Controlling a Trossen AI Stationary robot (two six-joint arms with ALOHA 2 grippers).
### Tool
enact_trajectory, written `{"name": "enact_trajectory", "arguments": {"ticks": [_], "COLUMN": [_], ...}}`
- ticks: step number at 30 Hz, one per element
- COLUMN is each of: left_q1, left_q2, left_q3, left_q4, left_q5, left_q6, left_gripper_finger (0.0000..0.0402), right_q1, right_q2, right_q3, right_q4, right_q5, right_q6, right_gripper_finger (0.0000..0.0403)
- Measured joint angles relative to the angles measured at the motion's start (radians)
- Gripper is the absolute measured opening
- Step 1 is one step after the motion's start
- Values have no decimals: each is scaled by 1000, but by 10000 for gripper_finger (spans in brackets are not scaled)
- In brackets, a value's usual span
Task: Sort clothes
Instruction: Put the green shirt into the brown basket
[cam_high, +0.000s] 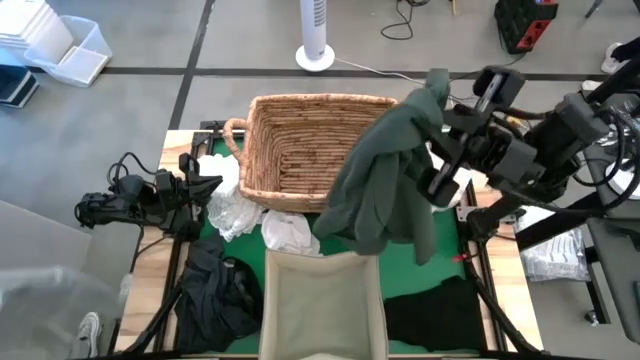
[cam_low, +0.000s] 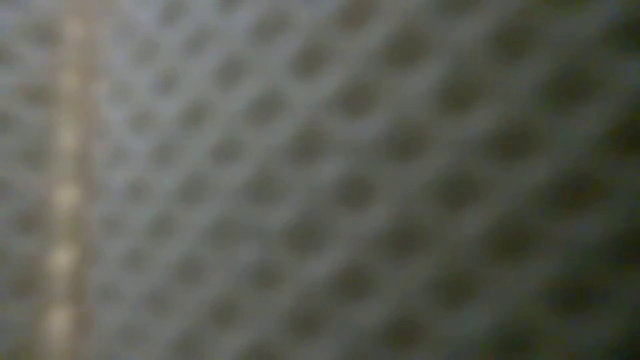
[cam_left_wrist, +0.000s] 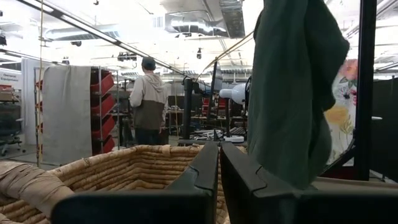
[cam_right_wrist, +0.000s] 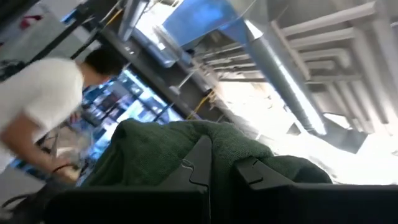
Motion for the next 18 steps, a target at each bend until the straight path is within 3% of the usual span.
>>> {"name": "enact_trajectory", "arguments": {"ticks": [3, 18], "left_q1": [0, 0], "left_q2": [0, 1], "left_q3": [0, 0], "left_q4": [0, -1], "left_q5": [0, 0], "left_q6": [0, 6], "left_gripper_finger": [0, 0], "right_q1": [-17, -204], "right_q2": [37, 88], "right_q3": [60, 48], "right_q4": [18, 341], "right_q5": [-25, -70], "right_q6": [-23, -80], "right_gripper_finger": [9, 9]}}
